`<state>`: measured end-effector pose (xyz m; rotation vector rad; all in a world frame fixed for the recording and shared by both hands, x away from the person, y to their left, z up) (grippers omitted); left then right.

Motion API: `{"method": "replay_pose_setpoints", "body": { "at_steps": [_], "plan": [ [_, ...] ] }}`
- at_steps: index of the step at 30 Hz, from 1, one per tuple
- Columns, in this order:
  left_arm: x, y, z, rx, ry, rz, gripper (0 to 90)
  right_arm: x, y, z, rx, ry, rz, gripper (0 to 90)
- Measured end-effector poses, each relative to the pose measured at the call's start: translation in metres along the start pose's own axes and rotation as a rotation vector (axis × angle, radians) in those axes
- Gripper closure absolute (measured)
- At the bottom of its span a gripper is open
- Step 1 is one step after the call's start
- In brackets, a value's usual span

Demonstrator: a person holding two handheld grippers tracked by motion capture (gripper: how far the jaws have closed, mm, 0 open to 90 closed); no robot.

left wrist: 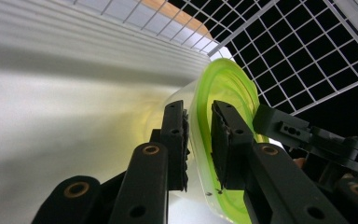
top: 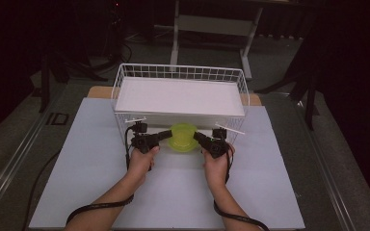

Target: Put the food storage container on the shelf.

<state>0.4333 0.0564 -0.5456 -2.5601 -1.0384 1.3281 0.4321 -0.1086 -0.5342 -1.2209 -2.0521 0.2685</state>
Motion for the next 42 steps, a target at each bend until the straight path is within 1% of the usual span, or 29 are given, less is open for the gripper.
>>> {"method": "replay_pose_setpoints", "body": {
  "at_steps": [2,3,5,7,8,9,11,13,14,15,16,17,19,21,22,23,25,26,27,29,30,31,34,36,37,38,40,42],
  "plan": [
    [0.001,0.0,-0.001,0.003,0.001,-0.005,76.0,0.0,0.002,-0.001,0.001,0.008,0.007,79.0],
    [0.001,0.001,-0.002,-0.004,-0.003,-0.01,76.0,0.0,0.002,-0.001,0.003,0.014,0.01,78.7],
    [0.002,0.001,-0.003,-0.007,-0.004,-0.017,75.8,0.0,0.004,-0.002,0.006,0.01,0.012,76.1],
    [0.005,0.002,-0.003,-0.006,-0.011,-0.033,70.1,-0.001,0.006,-0.003,0.007,0.013,0.023,72.8],
    [0.006,0.002,-0.003,-0.005,-0.014,-0.031,68.3,-0.002,0.007,-0.004,0.003,0.01,0.024,70.7],
    [0.007,0.003,-0.002,0.001,-0.017,-0.033,65.8,-0.002,0.006,-0.005,0.004,0.022,0.019,68.5],
    [0.008,0.002,-0.002,0.003,-0.015,-0.035,61.3,-0.003,0.005,-0.007,-0.003,0.027,0.01,64.1],
    [0.009,0.0,-0.002,-0.003,-0.019,-0.03,58.1,-0.002,0.004,-0.009,-0.008,-0.004,0.018,59.6],
    [0.009,-0.002,-0.002,-0.008,-0.012,-0.039,56.3,-0.001,0.003,-0.009,-0.011,-0.026,0.011,56.5],
    [0.009,-0.003,-0.002,-0.014,-0.01,-0.035,55.2,0.0,0.002,-0.01,-0.021,-0.051,0.016,55.0],
    [0.009,-0.005,-0.002,-0.021,-0.021,-0.03,53.0,0.001,0.0,-0.01,-0.029,-0.074,0.022,54.4],
    [0.01,-0.007,-0.001,-0.015,-0.018,-0.031,52.2,0.002,-0.002,-0.01,-0.036,-0.094,0.025,52.7],
    [0.01,-0.01,0.0,-0.038,-0.014,-0.033,47.1,0.003,-0.007,-0.008,-0.041,-0.117,0.028,52.5],
    [0.01,-0.015,0.002,-0.041,-0.007,-0.041,47.0,0.004,-0.012,-0.005,-0.04,-0.129,0.026,53.9],
    [0.01,-0.019,0.004,-0.046,-0.012,-0.048,47.0,0.004,-0.015,-0.004,-0.042,-0.136,0.03,54.3],
    [0.01,-0.022,0.005,-0.049,-0.007,-0.053,47.0,0.004,-0.018,-0.004,-0.045,-0.14,0.026,56.2],
    [0.01,-0.027,0.009,-0.046,0.028,-0.065,46.9,0.005,-0.026,-0.002,-0.055,-0.159,0.032,60.1],
    [0.009,-0.029,0.012,-0.041,0.047,-0.067,45.5,0.006,-0.03,0.0,-0.053,-0.162,0.028,65.6],
    [0.008,-0.031,0.016,-0.035,0.064,-0.061,43.2,0.007,-0.032,0.003,-0.047,-0.171,0.031,67.4],
    [0.004,-0.034,0.023,-0.011,0.114,-0.076,39.4,0.008,-0.034,0.011,-0.01,-0.197,0.038,80.9],
    [0.002,-0.036,0.025,-0.009,0.138,-0.07,36.0,0.008,-0.034,0.017,0.016,-0.214,0.041,85.1],
    [0.0,-0.038,0.028,-0.002,0.17,-0.067,35.3,0.008,-0.034,0.022,0.04,-0.222,0.041,89.9],
    [-0.007,-0.046,0.033,-0.004,0.254,-0.092,34.0,0.009,-0.03,0.039,0.092,-0.25,0.034,90.0],
    [-0.012,-0.052,0.036,-0.018,0.262,-0.082,30.4,0.011,-0.027,0.047,0.112,-0.261,0.025,90.0],
    [-0.014,-0.055,0.037,-0.033,0.255,-0.072,29.9,0.012,-0.025,0.05,0.116,-0.26,0.016,90.0],
    [-0.016,-0.057,0.038,-0.035,0.263,-0.076,29.5,0.013,-0.023,0.052,0.123,-0.256,0.013,90.0],
    [-0.018,-0.062,0.041,-0.05,0.324,-0.127,28.3,0.016,-0.018,0.055,0.137,-0.257,0.007,90.0],
    [-0.02,-0.066,0.046,-0.06,0.397,-0.152,27.5,0.019,-0.014,0.056,0.142,-0.255,0.002,90.0]
  ]
}}
Point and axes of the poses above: each handheld gripper's, and its own axes: y roughly forward along the jaws, z roughly out of its underside, x roughly to its left, the point moved 8 cm from there along y, roughly forward along the jaws, and after that the axes turned 1 degree about z, right-handed, at the moved point
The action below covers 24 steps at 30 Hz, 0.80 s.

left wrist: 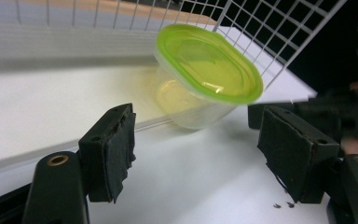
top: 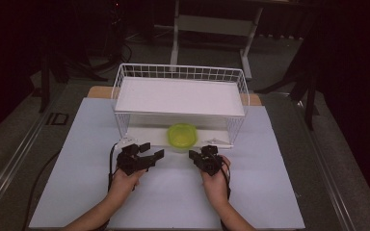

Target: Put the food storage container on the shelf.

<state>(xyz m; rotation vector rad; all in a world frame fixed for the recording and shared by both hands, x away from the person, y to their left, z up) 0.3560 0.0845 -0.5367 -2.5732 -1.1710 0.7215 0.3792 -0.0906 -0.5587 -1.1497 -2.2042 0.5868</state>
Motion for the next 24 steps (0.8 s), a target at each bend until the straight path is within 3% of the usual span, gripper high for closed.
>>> {"method": "replay_pose_setpoints", "body": {
  "at_steps": [4,6,8,16,24],
  "plan": [
    [-0.007,-0.006,0.008,-0.012,0.088,0.015,15.4,0.005,0.008,-0.003,0.004,0.009,-0.008,90.0],
    [-0.008,-0.008,0.011,-0.022,0.094,0.024,13.9,0.006,0.012,-0.007,-0.004,0.009,-0.007,90.0],
    [-0.01,-0.009,0.013,-0.031,0.106,0.054,0.7,0.008,0.015,-0.011,-0.006,0.011,-0.008,90.0],
    [-0.008,-0.013,0.018,-0.065,0.079,0.07,0.7,0.01,0.03,-0.022,-0.015,0.018,0.004,90.0],
    [-0.012,-0.013,0.02,-0.061,0.103,0.074,0.8,0.01,0.041,-0.036,-0.019,0.029,0.007,90.0]
  ]
}}
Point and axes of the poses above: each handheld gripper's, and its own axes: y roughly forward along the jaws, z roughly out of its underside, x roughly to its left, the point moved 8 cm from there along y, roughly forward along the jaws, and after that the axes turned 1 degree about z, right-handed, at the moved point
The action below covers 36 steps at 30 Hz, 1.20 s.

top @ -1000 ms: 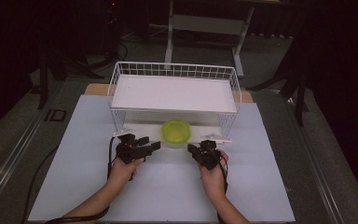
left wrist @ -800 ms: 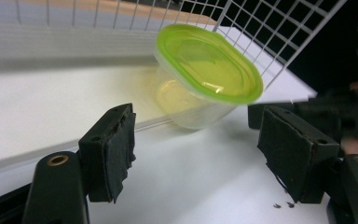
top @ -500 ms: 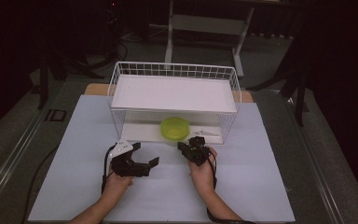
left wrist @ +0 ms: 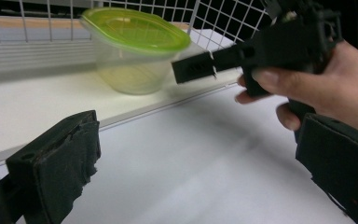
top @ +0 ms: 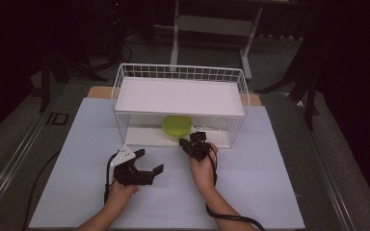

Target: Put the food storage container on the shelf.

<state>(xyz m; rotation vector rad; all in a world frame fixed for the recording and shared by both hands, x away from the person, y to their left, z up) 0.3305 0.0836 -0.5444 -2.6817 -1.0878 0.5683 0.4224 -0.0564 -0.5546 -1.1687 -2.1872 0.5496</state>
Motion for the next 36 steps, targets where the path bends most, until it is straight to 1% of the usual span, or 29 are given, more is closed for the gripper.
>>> {"method": "replay_pose_setpoints", "body": {
  "at_steps": [4,5,6,10,13,14,17,18,19,20,21,22,24,26,29,31,32,33,34,35,36],
  "plan": [
    [-0.003,-0.001,0.0,-0.004,0.009,0.008,0.7,-0.001,0.003,-0.003,0.006,0.006,-0.003,89.8],
    [-0.003,-0.001,0.0,-0.007,0.017,0.004,0.8,-0.002,0.003,-0.003,0.012,0.009,-0.004,88.6],
    [-0.003,-0.002,0.0,-0.007,0.022,0.001,0.7,-0.002,0.003,-0.002,0.017,0.012,-0.005,87.7],
    [-0.003,-0.004,-0.003,-0.012,0.026,0.013,0.7,-0.001,-0.002,0.005,0.028,0.006,-0.015,86.2],
    [-0.005,-0.005,-0.007,-0.028,0.029,0.03,0.8,0.003,-0.011,0.011,0.032,-0.027,-0.023,83.7],
    [-0.006,-0.006,-0.009,-0.03,0.031,0.041,0.8,0.005,-0.015,0.013,0.032,-0.035,-0.032,81.7],
    [-0.009,-0.008,-0.013,-0.029,0.039,0.057,0.8,0.01,-0.028,0.018,0.03,-0.084,-0.045,74.1],
    [-0.01,-0.008,-0.015,-0.031,0.04,0.063,0.7,0.011,-0.033,0.018,0.021,-0.096,-0.05,68.2],
    [-0.01,-0.009,-0.017,-0.034,0.044,0.063,0.8,0.013,-0.037,0.019,0.017,-0.103,-0.066,63.8],
    [-0.012,-0.01,-0.019,-0.039,0.043,0.07,0.8,0.014,-0.041,0.021,0.015,-0.111,-0.07,62.5],
    [-0.013,-0.012,-0.02,-0.041,0.043,0.078,0.8,0.014,-0.046,0.021,0.008,-0.121,-0.071,57.3],
    [-0.014,-0.013,-0.021,-0.041,0.047,0.08,0.8,0.016,-0.05,0.022,0.005,-0.12,-0.085,51.5],
    [-0.017,-0.015,-0.023,-0.041,0.052,0.089,0.8,0.018,-0.058,0.022,-0.016,-0.144,-0.099,43.9],
    [-0.02,-0.018,-0.024,-0.042,0.053,0.099,0.7,0.021,-0.064,0.024,-0.03,-0.163,-0.123,31.5],
    [-0.025,-0.021,-0.024,-0.032,0.058,0.11,0.7,0.026,-0.073,0.027,-0.057,-0.214,-0.156,18.3],
    [-0.028,-0.024,-0.024,-0.023,0.076,0.114,0.8,0.028,-0.077,0.029,-0.073,-0.233,-0.165,16.0],
    [-0.031,-0.026,-0.025,-0.018,0.089,0.118,0.7,0.029,-0.079,0.03,-0.078,-0.251,-0.162,15.1],
    [-0.031,-0.026,-0.025,-0.018,0.089,0.118,0.7,0.029,-0.079,0.03,-0.078,-0.251,-0.162,15.1],
    [-0.032,-0.027,-0.025,-0.016,0.093,0.12,0.7,0.031,-0.082,0.032,-0.08,-0.267,-0.17,14.3],
    [-0.035,-0.029,-0.025,-0.016,0.099,0.131,0.8,0.032,-0.085,0.032,-0.086,-0.262,-0.18,14.4],
    [-0.036,-0.03,-0.025,-0.009,0.105,0.135,0.8,0.033,-0.087,0.033,-0.085,-0.268,-0.178,14.4]
  ]
}}
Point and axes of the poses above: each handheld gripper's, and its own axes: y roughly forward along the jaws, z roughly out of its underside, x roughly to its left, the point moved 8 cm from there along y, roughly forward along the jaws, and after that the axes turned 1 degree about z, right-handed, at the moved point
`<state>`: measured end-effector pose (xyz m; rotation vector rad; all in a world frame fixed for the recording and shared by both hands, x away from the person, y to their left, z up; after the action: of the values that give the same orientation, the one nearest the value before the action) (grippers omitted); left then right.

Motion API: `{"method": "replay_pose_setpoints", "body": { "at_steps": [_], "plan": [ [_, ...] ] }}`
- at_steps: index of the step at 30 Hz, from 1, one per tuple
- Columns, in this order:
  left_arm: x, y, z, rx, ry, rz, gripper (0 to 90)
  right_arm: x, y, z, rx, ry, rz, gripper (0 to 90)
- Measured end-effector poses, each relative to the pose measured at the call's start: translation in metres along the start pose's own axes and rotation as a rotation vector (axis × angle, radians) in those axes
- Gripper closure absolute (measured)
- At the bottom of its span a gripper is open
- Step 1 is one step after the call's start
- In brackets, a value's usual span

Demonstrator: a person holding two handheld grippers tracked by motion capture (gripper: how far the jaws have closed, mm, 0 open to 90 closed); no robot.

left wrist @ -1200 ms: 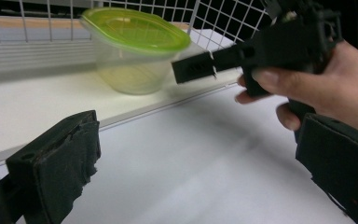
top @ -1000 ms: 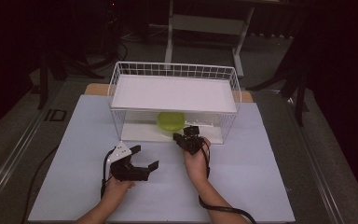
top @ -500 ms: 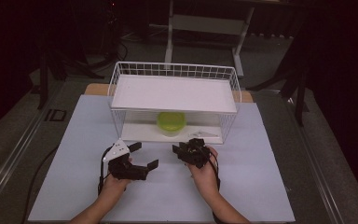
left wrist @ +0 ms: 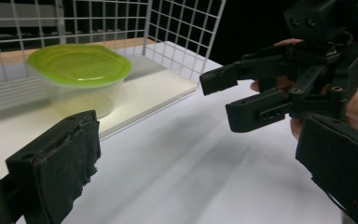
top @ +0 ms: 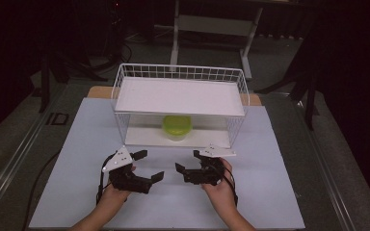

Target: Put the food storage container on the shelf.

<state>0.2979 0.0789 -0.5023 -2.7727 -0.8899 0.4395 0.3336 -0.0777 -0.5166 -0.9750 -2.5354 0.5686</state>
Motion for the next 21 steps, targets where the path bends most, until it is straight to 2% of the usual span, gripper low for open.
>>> {"method": "replay_pose_setpoints", "body": {
  "at_steps": [4,7,9,16,21],
  "plan": [
    [-0.005,-0.005,0.001,0.014,0.008,0.014,0.8,0.002,-0.009,0.002,-0.009,-0.015,0.0,14.9],
    [-0.007,-0.009,0.003,0.025,0.028,0.016,0.8,0.003,-0.014,0.002,-0.02,-0.007,-0.003,14.9],
    [-0.007,-0.012,0.004,0.029,0.035,0.015,0.8,0.001,-0.02,0.004,-0.022,-0.024,0.009,15.0],
    [-0.003,-0.026,0.01,0.037,0.033,0.008,0.8,-0.008,-0.038,0.011,-0.03,-0.031,0.013,15.2],
    [0.002,-0.037,0.017,0.045,0.03,-0.009,0.8,-0.017,-0.056,0.017,-0.049,-0.014,0.016,15.2]
  ]
}}
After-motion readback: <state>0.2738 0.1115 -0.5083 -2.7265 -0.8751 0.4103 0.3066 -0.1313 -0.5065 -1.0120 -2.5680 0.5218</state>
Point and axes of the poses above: each handheld gripper's, and its own axes: y roughly forward along the jaws, z roughly out of its underside, x roughly to its left, the point moved 8 cm from there along y, roughly forward along the jaws, and after that the axes turned 1 degree about z, right-handed, at the moved point
